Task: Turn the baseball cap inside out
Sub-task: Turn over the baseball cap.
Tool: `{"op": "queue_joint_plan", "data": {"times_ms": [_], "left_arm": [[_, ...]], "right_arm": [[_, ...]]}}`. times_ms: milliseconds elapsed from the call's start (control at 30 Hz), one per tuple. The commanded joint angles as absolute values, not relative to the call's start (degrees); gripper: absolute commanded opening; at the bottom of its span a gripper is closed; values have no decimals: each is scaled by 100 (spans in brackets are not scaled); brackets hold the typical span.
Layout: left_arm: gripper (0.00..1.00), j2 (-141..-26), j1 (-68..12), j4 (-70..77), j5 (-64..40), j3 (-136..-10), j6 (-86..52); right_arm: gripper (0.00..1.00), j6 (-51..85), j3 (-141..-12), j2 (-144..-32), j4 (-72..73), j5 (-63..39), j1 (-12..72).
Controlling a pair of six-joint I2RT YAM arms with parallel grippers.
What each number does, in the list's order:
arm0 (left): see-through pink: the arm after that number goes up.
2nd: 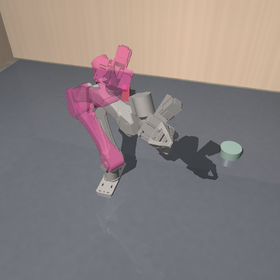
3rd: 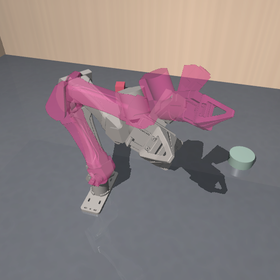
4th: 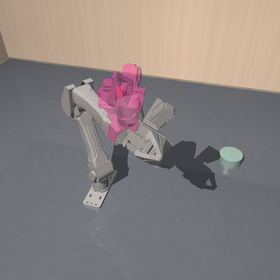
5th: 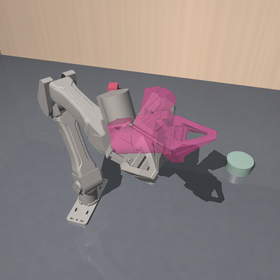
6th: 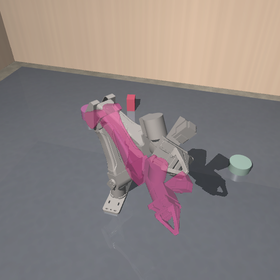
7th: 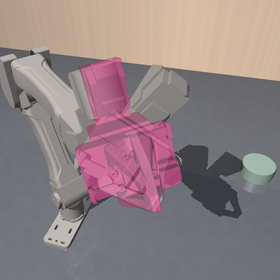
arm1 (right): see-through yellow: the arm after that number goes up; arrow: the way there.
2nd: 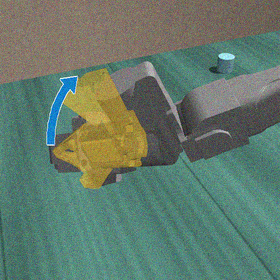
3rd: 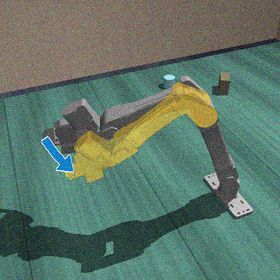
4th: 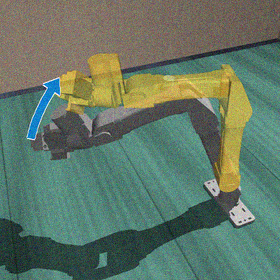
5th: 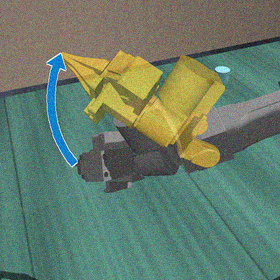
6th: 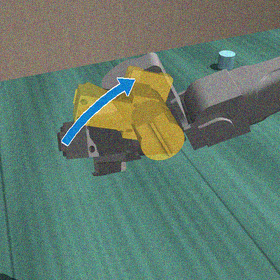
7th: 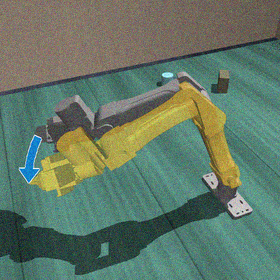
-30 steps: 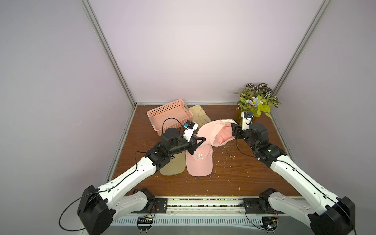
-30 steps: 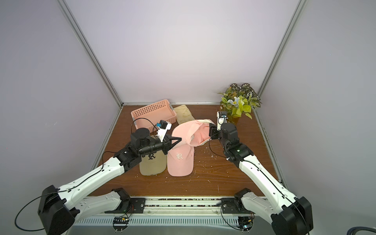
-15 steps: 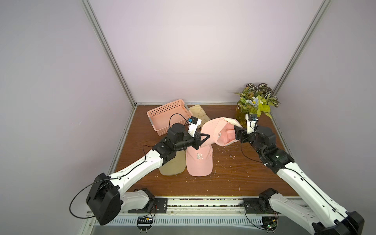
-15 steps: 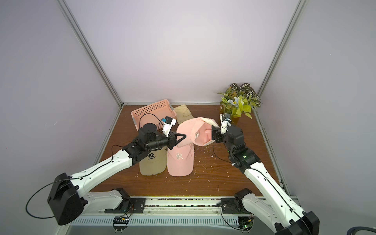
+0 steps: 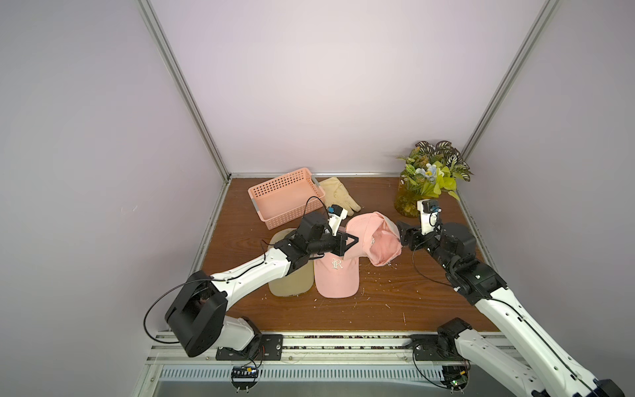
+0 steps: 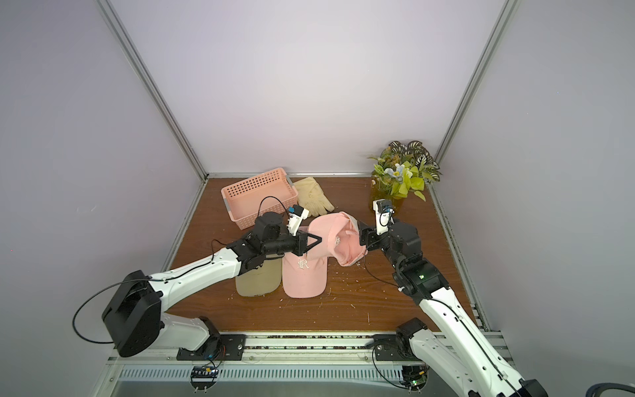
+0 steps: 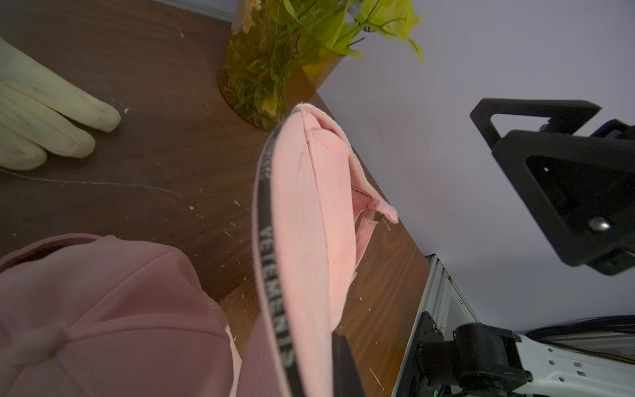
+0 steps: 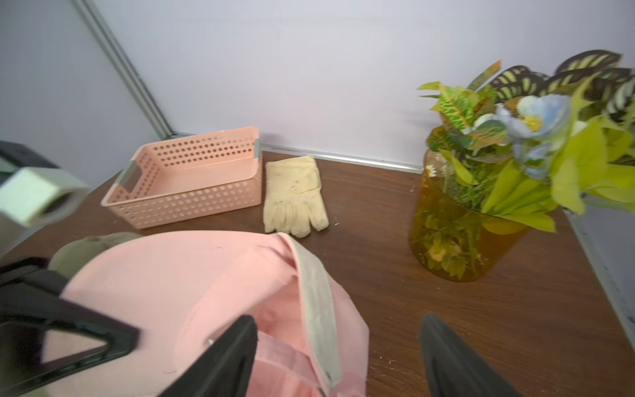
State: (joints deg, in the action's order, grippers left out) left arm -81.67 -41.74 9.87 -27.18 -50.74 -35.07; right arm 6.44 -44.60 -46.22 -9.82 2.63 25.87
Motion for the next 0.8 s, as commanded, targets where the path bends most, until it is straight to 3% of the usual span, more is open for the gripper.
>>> {"op": "queue_joint_plan", "data": {"times_ms": [0,367,567,767], "left_arm": [[0,-8348,-4358,1077,-2866,-5391,-3729],[0,-9095,-4556,553,-2481,-5933,-3693],[0,-9422,-4655,302,-2330,-6175,-3564],[0,-9574,-4693,123,-2153,-6276,-3507]], "right_arm": [[77,839,-4375,-4562,-1138,-947,2593],[57,1802,-3664,-5078,-1262,-1294,2592],[51,2056,-3345,-5554,-895,-693,2593],[53,2241,-3484,-6106,-666,362,2591]]}}
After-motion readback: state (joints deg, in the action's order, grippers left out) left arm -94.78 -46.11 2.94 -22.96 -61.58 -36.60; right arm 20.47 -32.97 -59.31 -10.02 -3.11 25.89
